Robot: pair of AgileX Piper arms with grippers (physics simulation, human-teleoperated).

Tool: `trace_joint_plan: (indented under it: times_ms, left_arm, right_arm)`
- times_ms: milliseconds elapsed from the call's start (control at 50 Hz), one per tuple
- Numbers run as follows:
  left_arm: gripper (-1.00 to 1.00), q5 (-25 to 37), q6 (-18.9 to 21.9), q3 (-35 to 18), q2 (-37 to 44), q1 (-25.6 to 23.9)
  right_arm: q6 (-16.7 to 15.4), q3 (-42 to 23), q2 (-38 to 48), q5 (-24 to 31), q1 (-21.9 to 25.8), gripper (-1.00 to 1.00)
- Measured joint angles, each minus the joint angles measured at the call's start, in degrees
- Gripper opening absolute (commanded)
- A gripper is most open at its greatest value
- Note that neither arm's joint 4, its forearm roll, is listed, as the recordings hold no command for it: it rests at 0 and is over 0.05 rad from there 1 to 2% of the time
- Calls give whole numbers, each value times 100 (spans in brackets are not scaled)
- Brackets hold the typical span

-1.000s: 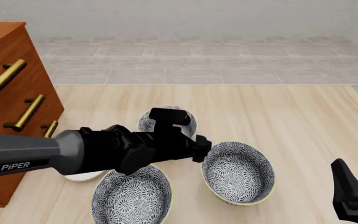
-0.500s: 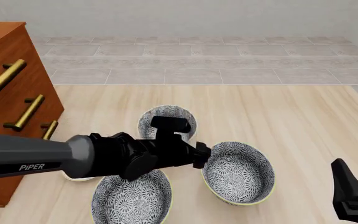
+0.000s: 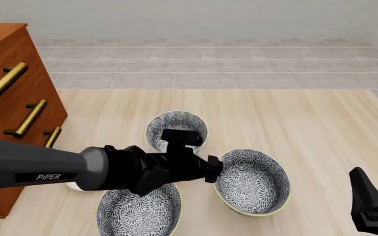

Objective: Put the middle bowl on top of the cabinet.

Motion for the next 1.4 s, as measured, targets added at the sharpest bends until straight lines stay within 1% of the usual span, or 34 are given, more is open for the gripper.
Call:
trace_joint_plan:
  times_ms: [940,960,1400]
  left_arm:
    - [100,-216,-180,-17,302,-192]
    - [-100,-219,-180,-15,304,-191]
    - [-100,-309,-287,78,180,-110]
  right_arm:
    - [67,-1,-33,29,-41,100]
    - [68,-1,-33,29,-41,100]
    - [69,-3,-15,12,-40,100]
